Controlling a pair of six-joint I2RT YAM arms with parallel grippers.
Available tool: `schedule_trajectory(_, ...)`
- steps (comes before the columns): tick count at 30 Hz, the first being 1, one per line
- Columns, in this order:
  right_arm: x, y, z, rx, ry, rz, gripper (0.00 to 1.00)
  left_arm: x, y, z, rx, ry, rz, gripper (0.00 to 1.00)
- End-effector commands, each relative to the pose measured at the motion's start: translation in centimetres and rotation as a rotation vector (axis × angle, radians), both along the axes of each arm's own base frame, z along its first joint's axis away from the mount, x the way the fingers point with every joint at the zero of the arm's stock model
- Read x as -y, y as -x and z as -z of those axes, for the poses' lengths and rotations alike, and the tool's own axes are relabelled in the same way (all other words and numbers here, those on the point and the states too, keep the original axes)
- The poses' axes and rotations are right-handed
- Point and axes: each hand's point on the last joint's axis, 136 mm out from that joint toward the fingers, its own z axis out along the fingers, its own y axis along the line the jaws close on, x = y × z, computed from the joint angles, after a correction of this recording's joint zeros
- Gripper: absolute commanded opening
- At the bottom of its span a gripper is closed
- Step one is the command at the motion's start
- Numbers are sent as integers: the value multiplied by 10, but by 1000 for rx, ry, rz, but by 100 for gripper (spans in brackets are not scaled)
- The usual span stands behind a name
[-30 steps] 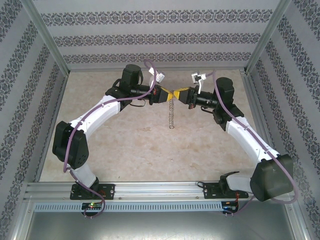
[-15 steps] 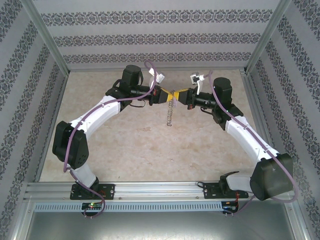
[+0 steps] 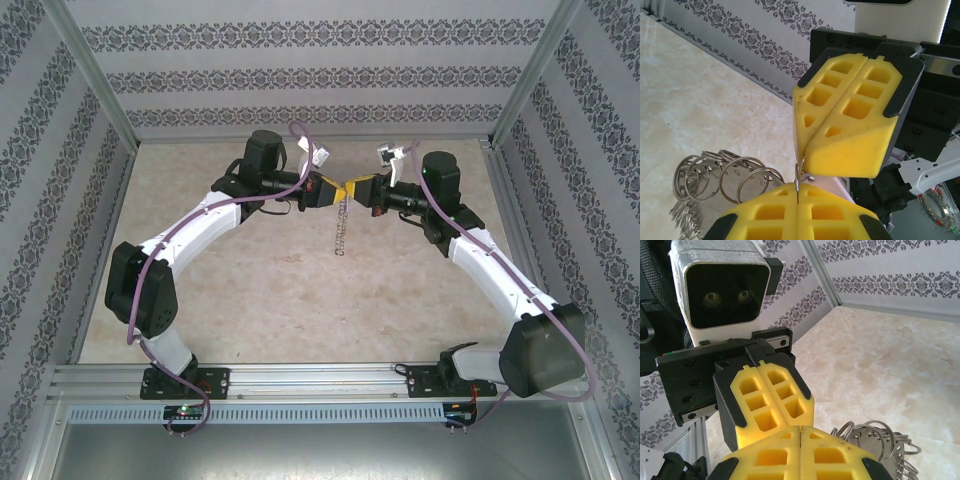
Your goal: Put the keys on the keyring
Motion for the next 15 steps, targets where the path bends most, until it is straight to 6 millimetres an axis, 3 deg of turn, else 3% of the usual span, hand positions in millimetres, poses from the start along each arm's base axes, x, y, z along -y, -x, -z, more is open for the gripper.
schedule_trajectory(1,2,-8,2,12,46,47,0,3,17,-30,84,51,53,0)
schedule_trajectory(15,24,-13,16,-21,73,130,0,1,16,-37,107,64,28,0)
